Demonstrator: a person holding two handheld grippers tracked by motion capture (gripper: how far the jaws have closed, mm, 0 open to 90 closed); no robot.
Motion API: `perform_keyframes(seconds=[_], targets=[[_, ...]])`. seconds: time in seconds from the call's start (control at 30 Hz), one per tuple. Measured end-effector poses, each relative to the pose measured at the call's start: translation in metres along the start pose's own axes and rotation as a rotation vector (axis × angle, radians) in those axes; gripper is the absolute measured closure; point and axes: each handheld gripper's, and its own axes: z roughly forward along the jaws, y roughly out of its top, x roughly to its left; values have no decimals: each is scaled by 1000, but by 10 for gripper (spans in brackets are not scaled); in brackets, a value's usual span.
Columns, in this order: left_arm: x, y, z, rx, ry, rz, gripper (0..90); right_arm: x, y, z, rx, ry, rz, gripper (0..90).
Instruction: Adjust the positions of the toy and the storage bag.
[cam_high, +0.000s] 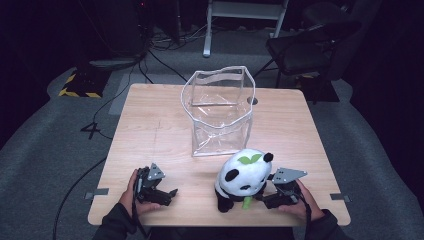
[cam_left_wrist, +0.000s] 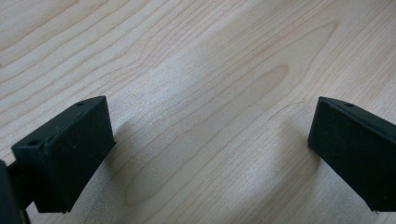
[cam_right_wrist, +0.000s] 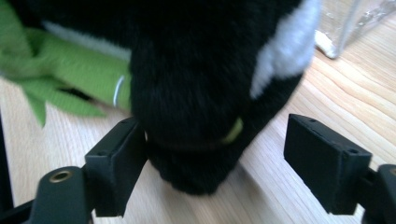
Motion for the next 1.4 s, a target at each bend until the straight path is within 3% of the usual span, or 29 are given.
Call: perform_keyframes(seconds=[0.13,0.27,0.37,0.67,1.03,1.13,1.17,1.23,1.27,1.4], targets=[[0,1,-2,8,2,-8,53,3,8,15,9,-45,4,294],[1,0,-3,-2,-2,-14,87,3,14,22,1,-49,11,339],[2,0,-7,-11,-16,-21,173,7,23,34,0,-55,8,353],[1,3,-15,-26,-7,3,166,11,40,57,-9,-37,19,386],[-7,12,-32,-96,-5,14,165,18,56,83,-12,-48,22,402],[-12,15,-37,-107,-3,28,165,18,56,84,-8,-46,20,361],[-13,16,-38,-107,1,37,165,16,54,81,-5,-20,20,317],[-16,18,-38,-106,3,40,165,15,53,79,-1,-14,18,305],[-19,20,-39,-109,3,53,165,13,50,73,3,6,3,279],[-25,22,-41,-115,2,64,165,9,43,61,15,5,-25,265]])
